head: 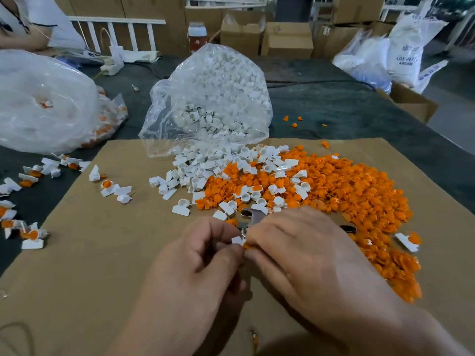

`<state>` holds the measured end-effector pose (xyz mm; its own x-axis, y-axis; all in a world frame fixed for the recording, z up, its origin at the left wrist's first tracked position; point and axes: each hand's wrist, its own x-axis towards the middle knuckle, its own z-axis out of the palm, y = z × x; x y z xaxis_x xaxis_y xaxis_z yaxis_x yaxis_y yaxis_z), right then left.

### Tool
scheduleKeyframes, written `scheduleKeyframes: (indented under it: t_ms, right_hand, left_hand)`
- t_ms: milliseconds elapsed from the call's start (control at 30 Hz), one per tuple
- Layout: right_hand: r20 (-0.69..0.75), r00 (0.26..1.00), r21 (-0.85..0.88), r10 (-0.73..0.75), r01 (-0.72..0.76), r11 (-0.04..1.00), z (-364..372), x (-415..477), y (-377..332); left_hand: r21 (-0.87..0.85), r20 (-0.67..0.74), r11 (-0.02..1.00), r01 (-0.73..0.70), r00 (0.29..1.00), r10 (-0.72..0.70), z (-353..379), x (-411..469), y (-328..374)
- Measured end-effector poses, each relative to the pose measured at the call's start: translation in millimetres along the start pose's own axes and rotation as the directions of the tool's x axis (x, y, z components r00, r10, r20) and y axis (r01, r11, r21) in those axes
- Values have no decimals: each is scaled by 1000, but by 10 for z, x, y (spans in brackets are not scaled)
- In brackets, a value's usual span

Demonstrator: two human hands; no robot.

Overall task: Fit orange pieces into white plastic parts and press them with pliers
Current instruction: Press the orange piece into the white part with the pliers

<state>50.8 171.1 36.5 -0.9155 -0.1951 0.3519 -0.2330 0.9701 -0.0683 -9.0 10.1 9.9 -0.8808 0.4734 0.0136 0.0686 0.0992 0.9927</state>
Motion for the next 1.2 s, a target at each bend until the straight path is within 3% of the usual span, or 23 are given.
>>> scheduleKeyframes:
  t_ms: [133,300,400,467,500,533,567,633,667,700,733,767,833,867,900,967,1033,1067,1133,1167,1200]
  right_hand:
    - [-25,997,149,72,-68,987,-54,-37,4]
    - [0,996,311,85,-81,947,-52,-58,-10]
    - [42,994,385,99,-108,917,-72,-65,-29]
    - [75,989,462,129,-149,874,-70,-84,-47]
    - [118,978,566,175,-211,797,-77,-79,-68]
    - [195,951,695,239,-306,651,-90,-68,-89]
    - [328,900,799,287,-426,424,-92,-59,-103]
    - [594,775,803,215,-590,-90,-84,-30,-129]
    - [643,746,763,174,-608,-219,-86,-19,-131]
    - [665,729,742,162,-621,-252,-85,-12,-129]
    - [643,740,766,197,-625,-151,-82,-21,-127]
    - [561,783,797,269,-598,79,-66,-50,-114]
    - [236,926,633,295,-377,676,-53,-86,-89]
    - [122,969,496,216,-248,832,-53,-107,-73]
    - [75,986,420,150,-167,892,-53,-115,-63]
    - [31,996,377,86,-91,922,-36,-119,-39]
    - [40,990,434,137,-140,890,-33,-109,-62]
    - [101,971,548,218,-237,802,-34,-98,-76]
    - [358,879,788,314,-465,403,-43,-74,-99]
    - [470,836,807,283,-537,244,-62,-69,-94]
    - [488,837,813,247,-539,221,-80,-79,-82]
  left_hand:
    - [-168,5,985,-35,999,36,-16,-21,89]
    - [-390,147,916,90,989,-35,-12,7,20]
    - [-379,189,924,50,982,24,-71,22,-35]
    - [-254,185,966,-44,978,93,-122,23,-63]
    - [-170,168,977,-127,973,155,-139,21,-97]
    - [-92,148,972,-218,962,230,-144,14,-132]
    - [-29,129,952,-306,943,307,-142,4,-173]
    - [130,113,885,-447,893,435,-116,-20,-225]
    - [203,119,850,-487,873,472,-101,-35,-233]
    - [235,113,838,-493,870,480,-83,-44,-230]
    - [205,89,866,-455,890,447,-71,-44,-200]
    - [110,55,916,-385,923,382,-67,-35,-171]
    - [-81,51,973,-214,974,219,-99,5,-132]
    - [-153,87,979,-133,985,148,-112,28,-113]
    - [-224,129,973,-63,987,94,-119,39,-90]
    - [-312,189,950,7,980,55,-122,44,-53]
    - [-284,194,958,-48,975,106,-108,28,-62]
    - [-220,173,968,-121,972,161,-108,15,-77]
    - [-60,129,964,-258,956,264,-118,0,-122]
    - [-21,123,960,-280,952,280,-120,-7,-123]
    - [-29,116,964,-265,957,266,-118,-8,-115]
